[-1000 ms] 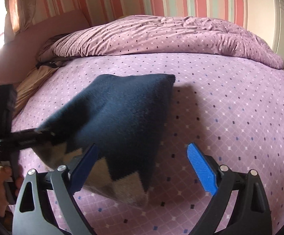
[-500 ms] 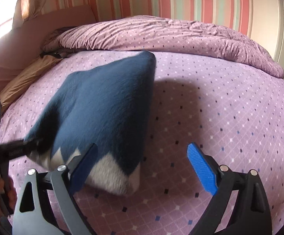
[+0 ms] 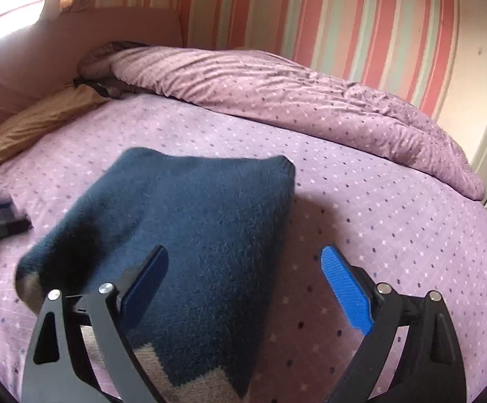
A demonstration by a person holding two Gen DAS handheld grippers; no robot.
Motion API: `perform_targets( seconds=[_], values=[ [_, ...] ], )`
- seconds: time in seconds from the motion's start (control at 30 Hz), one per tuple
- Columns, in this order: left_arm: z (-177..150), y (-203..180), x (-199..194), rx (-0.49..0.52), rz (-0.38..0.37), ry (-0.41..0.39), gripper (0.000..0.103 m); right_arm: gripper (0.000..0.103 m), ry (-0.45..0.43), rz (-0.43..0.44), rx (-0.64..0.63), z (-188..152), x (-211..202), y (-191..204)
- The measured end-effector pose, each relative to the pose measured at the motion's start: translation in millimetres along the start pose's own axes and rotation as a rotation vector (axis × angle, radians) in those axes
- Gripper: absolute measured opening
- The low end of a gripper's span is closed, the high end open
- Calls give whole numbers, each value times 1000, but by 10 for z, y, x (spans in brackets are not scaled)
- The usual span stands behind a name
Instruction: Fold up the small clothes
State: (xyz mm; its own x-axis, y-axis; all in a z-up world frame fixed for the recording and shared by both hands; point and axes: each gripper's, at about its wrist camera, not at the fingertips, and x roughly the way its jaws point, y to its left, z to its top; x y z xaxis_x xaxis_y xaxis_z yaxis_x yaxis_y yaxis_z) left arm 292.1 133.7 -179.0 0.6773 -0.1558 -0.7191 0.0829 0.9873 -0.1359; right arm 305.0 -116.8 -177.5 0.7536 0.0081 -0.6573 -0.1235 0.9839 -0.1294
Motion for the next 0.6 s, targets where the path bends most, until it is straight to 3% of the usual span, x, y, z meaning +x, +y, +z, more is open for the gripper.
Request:
perform_targets(
  seconds=[0.03,0.13,0.27,0.37,0.5,0.6],
  values=[
    [75,-35,158,42,69,45,100,93,13,-12,4,-27,28,2],
    [58,-23,649,87,145,172,98,93,33,-36,20,-104,55,18],
    [-59,52,794,70,166,164,100,93,12,-59,-11,-216,16,51],
    [-127,163,937,45,141,174,100,93,3,-44,-25,-258,0,61],
    [-118,249,820,11,57,161,100,93,-28,-8,-23,-216,-155,46],
    [-104,312,730,-54,8,183,100,101,-60,30,-21,-212,-314,45]
  ],
)
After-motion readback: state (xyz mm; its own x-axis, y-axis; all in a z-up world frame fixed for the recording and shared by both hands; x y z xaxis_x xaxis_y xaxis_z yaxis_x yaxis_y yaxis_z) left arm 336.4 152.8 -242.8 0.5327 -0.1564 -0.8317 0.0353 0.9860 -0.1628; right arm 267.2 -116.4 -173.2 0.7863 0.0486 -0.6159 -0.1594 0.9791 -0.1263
